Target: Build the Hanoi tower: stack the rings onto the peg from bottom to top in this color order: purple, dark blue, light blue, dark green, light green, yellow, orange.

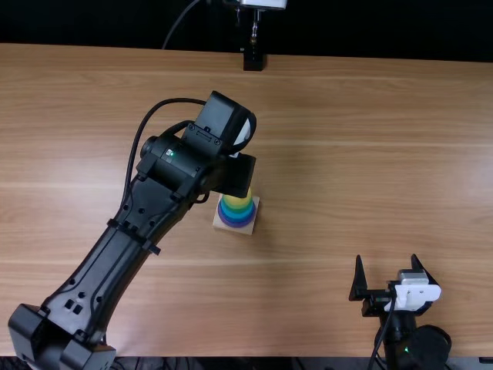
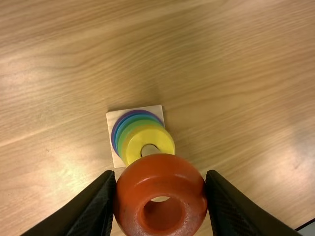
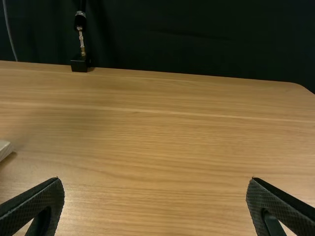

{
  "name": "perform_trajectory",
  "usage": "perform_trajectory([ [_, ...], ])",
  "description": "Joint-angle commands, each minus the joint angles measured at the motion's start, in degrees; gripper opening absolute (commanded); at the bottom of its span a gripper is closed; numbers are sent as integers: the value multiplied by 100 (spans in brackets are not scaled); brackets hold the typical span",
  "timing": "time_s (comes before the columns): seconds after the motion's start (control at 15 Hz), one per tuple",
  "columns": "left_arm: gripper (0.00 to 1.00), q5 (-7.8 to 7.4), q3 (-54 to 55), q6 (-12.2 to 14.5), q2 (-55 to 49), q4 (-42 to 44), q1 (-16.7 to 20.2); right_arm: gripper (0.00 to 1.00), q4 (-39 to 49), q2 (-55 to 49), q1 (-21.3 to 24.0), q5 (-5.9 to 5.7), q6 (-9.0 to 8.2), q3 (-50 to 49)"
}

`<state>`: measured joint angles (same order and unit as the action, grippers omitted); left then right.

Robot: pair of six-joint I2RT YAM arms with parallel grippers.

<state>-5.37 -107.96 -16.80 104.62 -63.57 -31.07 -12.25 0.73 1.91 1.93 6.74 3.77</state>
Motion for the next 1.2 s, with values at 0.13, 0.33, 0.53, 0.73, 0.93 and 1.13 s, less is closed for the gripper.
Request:
perform_trajectory([
  [0.13, 0, -33, -287, -61, 252, -3, -127, 100, -437, -73, 55, 28, 11, -289],
  [0.33, 0, -33, -287, -61, 296, 8, -163, 100, -426, -73, 55, 28, 1, -289],
  [0.53, 0, -33, -287, -61, 481, 8, -163, 100, -437, -73, 55, 28, 1, -289],
  [0.73, 0, -22, -260, -50, 489, 8, -154, 100, -437, -73, 55, 39, 1, -289],
  [0.93, 0, -22, -208, -39, 498, 8, -119, 100, -437, -73, 55, 28, 11, -289],
  [1.13, 0, -22, -102, -29, 507, 8, -110, 100, -437, -73, 55, 39, 1, -289],
])
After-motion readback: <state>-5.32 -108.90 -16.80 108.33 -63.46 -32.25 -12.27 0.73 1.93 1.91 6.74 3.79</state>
